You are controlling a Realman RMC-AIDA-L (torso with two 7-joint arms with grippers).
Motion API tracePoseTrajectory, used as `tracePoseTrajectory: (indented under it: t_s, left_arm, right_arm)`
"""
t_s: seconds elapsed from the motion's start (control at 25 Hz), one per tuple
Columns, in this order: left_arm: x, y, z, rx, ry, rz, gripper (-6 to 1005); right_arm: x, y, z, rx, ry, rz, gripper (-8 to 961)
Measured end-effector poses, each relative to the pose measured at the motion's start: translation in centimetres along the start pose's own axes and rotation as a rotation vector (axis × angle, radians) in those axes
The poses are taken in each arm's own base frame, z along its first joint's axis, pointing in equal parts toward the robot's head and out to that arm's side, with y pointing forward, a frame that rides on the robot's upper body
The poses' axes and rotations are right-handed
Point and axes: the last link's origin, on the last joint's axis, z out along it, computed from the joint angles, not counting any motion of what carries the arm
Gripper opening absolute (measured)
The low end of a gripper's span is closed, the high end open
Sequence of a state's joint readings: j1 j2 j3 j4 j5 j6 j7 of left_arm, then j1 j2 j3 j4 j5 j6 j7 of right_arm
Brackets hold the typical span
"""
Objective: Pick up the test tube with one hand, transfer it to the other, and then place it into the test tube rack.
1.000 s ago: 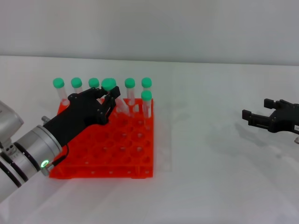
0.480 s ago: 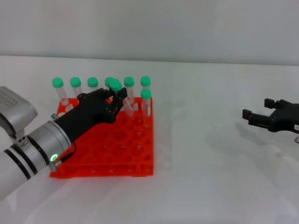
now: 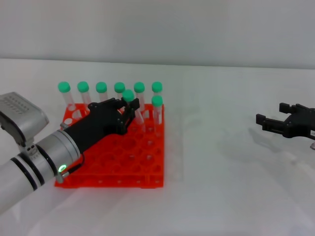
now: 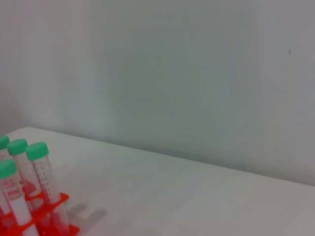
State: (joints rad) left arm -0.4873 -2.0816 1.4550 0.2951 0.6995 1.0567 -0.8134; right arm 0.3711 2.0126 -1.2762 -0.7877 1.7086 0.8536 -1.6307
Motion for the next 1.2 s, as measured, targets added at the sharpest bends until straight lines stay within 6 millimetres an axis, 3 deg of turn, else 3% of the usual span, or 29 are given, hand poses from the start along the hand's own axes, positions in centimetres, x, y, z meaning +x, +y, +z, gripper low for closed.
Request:
tracePoseTrajectory:
  t_s: [0.4, 0.68, 0.8, 1.04, 1.2]
  left_arm:
    - [0.1, 0.0, 0.5, -0.002, -0.013, -0.003, 270]
    - [0.1, 0.2, -0.2, -0.008, 0.010, 0.003, 584]
    - [-0.1, 0.6, -1.1, -0.025, 0.038, 0.015, 711]
    - [0.4, 1.5, -4.0, -0.045, 0.179, 0.059, 825]
    - [0.8, 1.2, -6.8, 0.027, 0.302, 0.094, 820]
  right_arm:
    - [0.1, 0.0, 0.1, -0.001, 0.006, 0.002, 874]
    - [0.3, 0.0, 0.1, -0.001, 0.010, 0.005, 873]
    - [0.5, 0.1, 0.0, -0.001, 0.013, 0.006, 873]
    - [0.9, 0.2, -0.3, -0.009, 0.018, 0.010, 872]
    - [1.2, 0.4, -0.6, -0.025, 0.019, 0.015, 872]
